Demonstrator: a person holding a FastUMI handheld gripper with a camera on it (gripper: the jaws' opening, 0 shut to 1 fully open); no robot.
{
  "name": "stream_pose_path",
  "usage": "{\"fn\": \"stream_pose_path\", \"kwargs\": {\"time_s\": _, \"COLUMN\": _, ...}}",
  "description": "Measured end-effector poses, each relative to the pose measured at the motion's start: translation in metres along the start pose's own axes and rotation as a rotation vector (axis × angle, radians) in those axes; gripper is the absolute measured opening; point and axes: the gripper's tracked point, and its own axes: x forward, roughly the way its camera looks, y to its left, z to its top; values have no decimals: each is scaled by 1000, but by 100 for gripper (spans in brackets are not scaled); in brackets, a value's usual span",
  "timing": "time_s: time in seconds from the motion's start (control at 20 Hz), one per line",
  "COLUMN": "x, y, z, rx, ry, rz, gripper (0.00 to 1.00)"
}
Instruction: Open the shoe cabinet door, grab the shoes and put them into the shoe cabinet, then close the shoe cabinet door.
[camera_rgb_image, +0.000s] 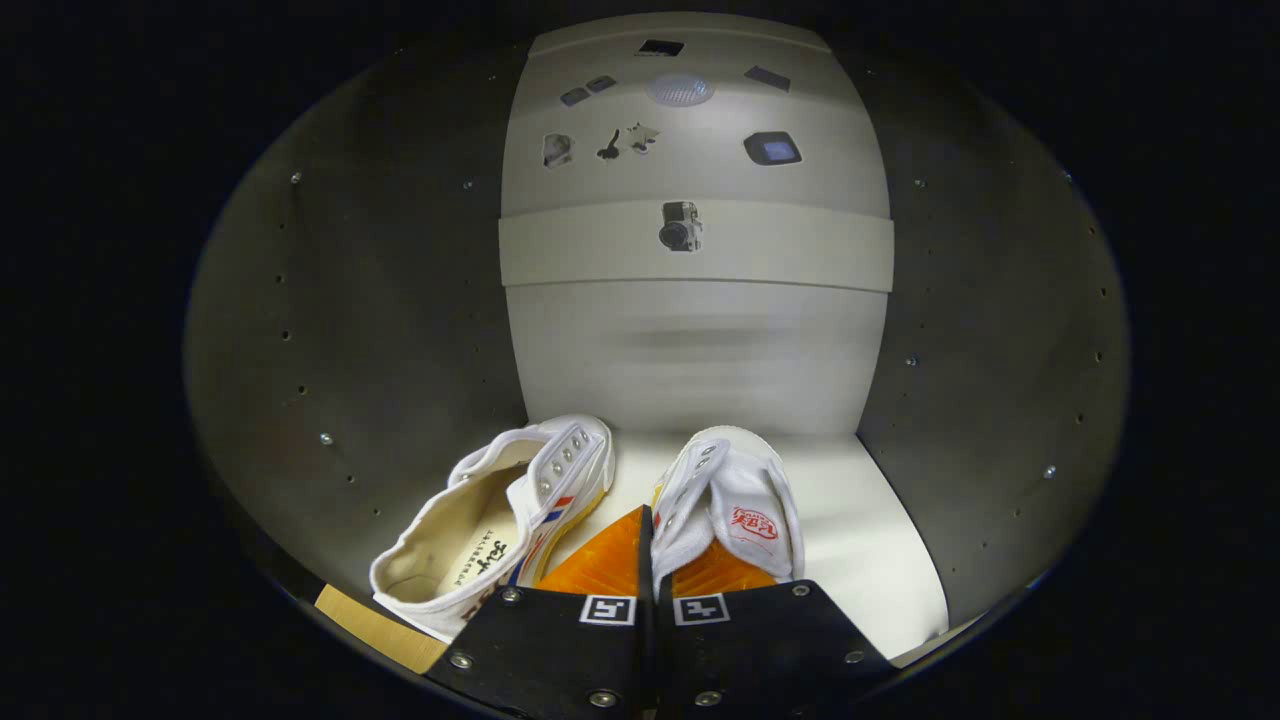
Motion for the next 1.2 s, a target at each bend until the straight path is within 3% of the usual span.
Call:
{"fn": "stream_pose_path", "kwargs": {"time_s": 0.4, "x": 28, "y": 0, "z": -1, "rx": -11, "ry": 9, "rz": -13, "gripper": 5}}
{"fn": "stream_pose_path", "kwargs": {"time_s": 0.5, "x": 22, "y": 5, "z": -3, "rx": -16, "ry": 16, "rz": -10, "gripper": 16}}
{"fn": "stream_pose_path", "kwargs": {"time_s": 0.65, "x": 7, "y": 11, "z": 1, "rx": -38, "ry": 1, "rz": -12, "gripper": 40}}
{"fn": "stream_pose_path", "kwargs": {"time_s": 0.85, "x": -25, "y": 16, "z": 7, "rx": -44, "ry": -26, "rz": -42, "gripper": 55}}
{"fn": "stream_pose_path", "kwargs": {"time_s": 1.2, "x": -117, "y": 44, "z": 6, "rx": 19, "ry": -78, "rz": -9, "gripper": 79}}
